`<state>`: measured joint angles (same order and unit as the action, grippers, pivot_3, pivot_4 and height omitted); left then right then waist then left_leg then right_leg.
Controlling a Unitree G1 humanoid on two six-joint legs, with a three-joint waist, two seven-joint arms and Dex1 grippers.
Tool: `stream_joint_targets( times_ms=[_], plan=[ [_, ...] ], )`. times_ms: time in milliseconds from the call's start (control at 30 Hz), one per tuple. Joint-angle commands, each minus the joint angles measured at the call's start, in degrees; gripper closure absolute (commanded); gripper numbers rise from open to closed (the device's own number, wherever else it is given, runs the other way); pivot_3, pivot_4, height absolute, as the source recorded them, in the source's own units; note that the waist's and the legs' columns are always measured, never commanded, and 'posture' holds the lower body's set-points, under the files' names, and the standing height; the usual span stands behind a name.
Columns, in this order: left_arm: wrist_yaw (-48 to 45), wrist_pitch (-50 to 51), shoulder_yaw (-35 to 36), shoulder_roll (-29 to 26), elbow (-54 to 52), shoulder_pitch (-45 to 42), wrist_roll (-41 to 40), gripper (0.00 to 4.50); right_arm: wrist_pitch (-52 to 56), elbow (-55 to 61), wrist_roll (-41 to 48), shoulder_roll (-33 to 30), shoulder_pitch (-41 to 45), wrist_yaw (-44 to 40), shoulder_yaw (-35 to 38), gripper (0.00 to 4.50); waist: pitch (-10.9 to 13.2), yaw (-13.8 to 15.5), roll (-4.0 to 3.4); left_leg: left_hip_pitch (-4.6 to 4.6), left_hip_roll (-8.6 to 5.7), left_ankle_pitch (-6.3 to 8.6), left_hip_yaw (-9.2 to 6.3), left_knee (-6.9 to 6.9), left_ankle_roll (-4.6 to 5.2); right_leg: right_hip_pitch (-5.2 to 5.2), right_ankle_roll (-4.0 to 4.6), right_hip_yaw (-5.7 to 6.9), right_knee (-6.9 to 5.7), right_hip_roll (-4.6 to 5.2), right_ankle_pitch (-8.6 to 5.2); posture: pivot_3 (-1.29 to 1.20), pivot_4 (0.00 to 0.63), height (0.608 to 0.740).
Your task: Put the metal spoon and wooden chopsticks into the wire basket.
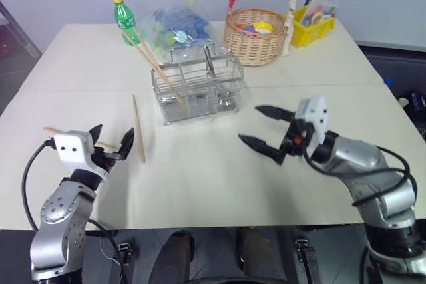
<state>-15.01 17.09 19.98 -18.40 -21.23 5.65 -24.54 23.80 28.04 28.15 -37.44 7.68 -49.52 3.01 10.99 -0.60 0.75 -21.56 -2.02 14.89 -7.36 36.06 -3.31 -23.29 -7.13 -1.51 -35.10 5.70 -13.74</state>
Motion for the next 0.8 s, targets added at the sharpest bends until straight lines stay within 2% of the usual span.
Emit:
stream_joint_targets(
  times_ms=[33,267,533,800],
  plan=[
    [2.17,-0.38,0.32,0.69,-1.14,-0.50,1.15,0.00,-9.24,-0.55,-3.17,-3.24,-3.28,-6.19,1.15,0.03,0.00,0.00,0.05,0.00,0.00,0.01,0.00,0.00,0.01,0.02,-0.01,0.00,0.02,0.01,0.00,0.00,0.150,0.740],
    [7.14,0.10,1.42,1.00,-1.44,-1.31,4.21,0.00,-11.44,-2.98,-0.98,-4.93,-1.38,-9.34,2.61,0.03,0.01,-0.20,0.08,0.08,0.02,0.01,0.01,0.00,0.01,0.03,-0.03,0.01,-0.04,0.00,0.01,0.00,0.150,0.740],
    [13.08,2.67,2.52,0.91,-0.50,-0.71,8.83,0.00,-8.52,0.62,3.84,-5.72,0.25,-11.29,2.32,0.03,0.00,0.09,0.11,0.03,0.01,0.01,-0.01,0.00,0.01,0.04,-0.05,0.01,-0.02,0.00,0.02,0.00,0.150,0.740],
    [14.01,3.73,2.41,1.11,-1.30,-1.32,10.13,0.00,-14.89,-3.91,-0.99,-4.48,-4.34,-12.90,0.49,0.03,-0.02,0.02,0.15,0.05,0.01,0.01,-0.01,0.00,0.01,0.05,-0.03,0.02,-0.01,0.00,0.01,0.00,0.150,0.740]
  ],
)
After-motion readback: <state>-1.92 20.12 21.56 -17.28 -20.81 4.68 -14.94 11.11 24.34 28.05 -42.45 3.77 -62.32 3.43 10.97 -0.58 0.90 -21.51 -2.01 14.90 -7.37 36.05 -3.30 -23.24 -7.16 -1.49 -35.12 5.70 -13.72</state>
